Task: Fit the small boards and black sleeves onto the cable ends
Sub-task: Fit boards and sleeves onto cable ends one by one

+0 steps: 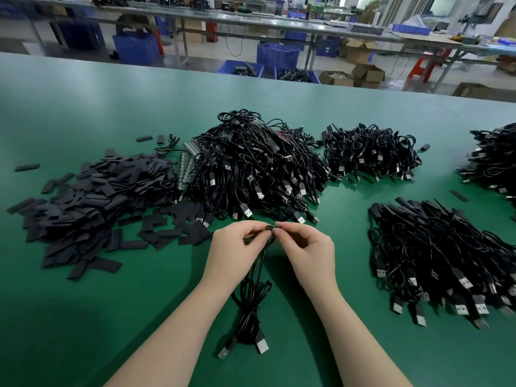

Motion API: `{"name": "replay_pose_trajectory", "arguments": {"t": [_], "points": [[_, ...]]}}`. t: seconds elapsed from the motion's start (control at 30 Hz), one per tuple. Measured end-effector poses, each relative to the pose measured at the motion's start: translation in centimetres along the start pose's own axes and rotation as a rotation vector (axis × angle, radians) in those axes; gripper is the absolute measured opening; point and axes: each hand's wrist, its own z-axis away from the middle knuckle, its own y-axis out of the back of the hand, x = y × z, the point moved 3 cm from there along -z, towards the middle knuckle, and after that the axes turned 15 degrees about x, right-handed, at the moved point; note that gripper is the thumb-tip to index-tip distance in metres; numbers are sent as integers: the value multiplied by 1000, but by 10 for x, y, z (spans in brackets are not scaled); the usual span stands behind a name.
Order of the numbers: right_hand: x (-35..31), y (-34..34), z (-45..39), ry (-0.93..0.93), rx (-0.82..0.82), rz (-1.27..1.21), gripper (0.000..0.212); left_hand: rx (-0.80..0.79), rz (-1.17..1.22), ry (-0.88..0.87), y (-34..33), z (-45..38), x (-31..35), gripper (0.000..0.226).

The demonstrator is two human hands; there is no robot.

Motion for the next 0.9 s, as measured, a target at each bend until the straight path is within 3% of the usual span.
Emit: {"name": "replay_pose_trajectory", "arguments": {"t": [0.4,0.53,0.7,0.9], "points": [[1,-12,8,190,75,158,16,27,-95,-27,-3,-1,-4,24],[0,-11,10,128,104,100,19,37,-63,24,-2,-2,-5,15],[1,11,6,-38,337,-85,10,13,-78,57,-3,-3,-6,12],[-3,45,-11,-112,597,-250,7,6,-181,-2,-2,0,-2,25]]}}
